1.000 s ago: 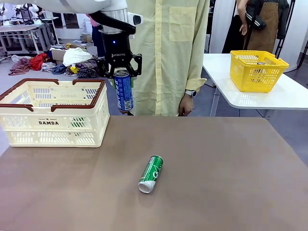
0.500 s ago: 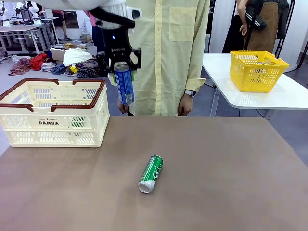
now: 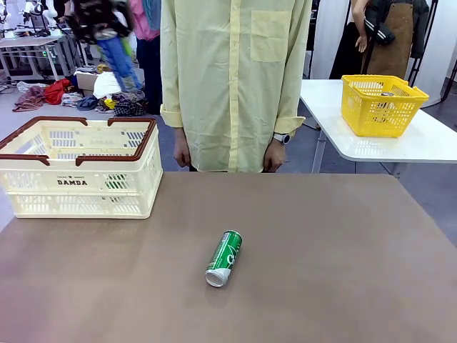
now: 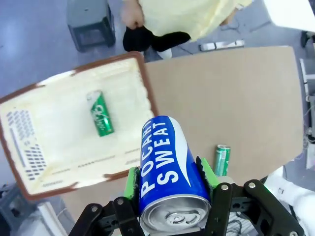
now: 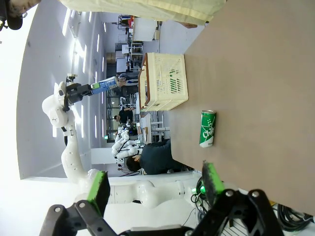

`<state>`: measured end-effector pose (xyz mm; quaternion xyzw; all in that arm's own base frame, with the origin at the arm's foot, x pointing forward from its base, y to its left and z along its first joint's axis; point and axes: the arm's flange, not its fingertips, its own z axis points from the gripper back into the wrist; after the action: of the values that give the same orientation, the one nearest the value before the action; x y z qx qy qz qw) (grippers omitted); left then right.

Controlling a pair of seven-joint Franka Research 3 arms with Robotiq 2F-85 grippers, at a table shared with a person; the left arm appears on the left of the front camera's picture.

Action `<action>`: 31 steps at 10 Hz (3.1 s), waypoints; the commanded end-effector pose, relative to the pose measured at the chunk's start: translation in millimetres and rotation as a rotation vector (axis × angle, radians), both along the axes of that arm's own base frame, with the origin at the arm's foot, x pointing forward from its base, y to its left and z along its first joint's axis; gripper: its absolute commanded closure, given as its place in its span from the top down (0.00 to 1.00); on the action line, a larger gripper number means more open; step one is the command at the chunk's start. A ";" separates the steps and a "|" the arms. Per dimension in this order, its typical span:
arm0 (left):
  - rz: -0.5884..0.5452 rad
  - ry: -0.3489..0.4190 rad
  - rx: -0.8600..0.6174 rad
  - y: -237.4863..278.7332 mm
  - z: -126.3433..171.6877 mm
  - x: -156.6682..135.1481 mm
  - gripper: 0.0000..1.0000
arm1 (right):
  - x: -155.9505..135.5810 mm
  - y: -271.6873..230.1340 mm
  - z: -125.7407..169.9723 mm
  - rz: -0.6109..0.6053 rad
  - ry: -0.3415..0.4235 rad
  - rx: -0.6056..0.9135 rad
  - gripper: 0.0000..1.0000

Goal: Place the drinks into the Shopping basket.
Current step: Pick up one drink and place it into the Shopping basket.

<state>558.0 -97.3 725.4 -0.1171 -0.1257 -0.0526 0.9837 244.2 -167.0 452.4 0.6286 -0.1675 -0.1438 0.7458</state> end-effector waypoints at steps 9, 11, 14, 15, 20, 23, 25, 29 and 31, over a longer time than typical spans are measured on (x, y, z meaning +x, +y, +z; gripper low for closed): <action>0.321 0.206 -0.055 156.3 -195.1 30.1 0.00 | 2.3 0.4 6.8 -0.010 0.001 0.026 1.00; 0.315 0.181 -0.071 172.7 -168.4 30.9 0.00 | 2.3 0.4 6.8 -0.010 0.001 0.026 1.00; 0.315 0.181 -0.071 172.7 -168.4 30.9 0.00 | 2.3 0.4 6.8 -0.010 0.001 0.026 1.00; 0.318 0.184 -0.068 171.9 -175.0 32.6 0.00 | 2.3 0.4 6.8 -0.010 0.001 0.026 1.00; 0.194 0.230 0.244 143.9 -246.4 94.2 0.00 | 2.3 0.4 6.8 -0.010 0.001 0.026 1.00; 0.168 0.238 0.234 136.0 -285.1 90.3 0.00 | 2.3 0.4 6.8 -0.010 0.001 0.026 1.00; 0.186 0.247 0.242 133.2 -297.2 89.9 0.00 | 2.3 0.4 6.8 -0.010 0.001 0.026 1.00; 0.170 0.255 0.241 126.8 -302.3 94.0 0.00 | 2.3 0.4 6.8 -0.010 0.001 0.026 1.00; 0.145 0.274 0.215 125.8 -300.2 94.2 0.86 | 2.3 0.4 6.8 -0.010 0.001 0.026 1.00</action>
<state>652.5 28.2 419.9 0.0019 0.0061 0.0251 0.9997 244.1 -167.0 452.4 0.6286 -0.1674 -0.1438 0.7458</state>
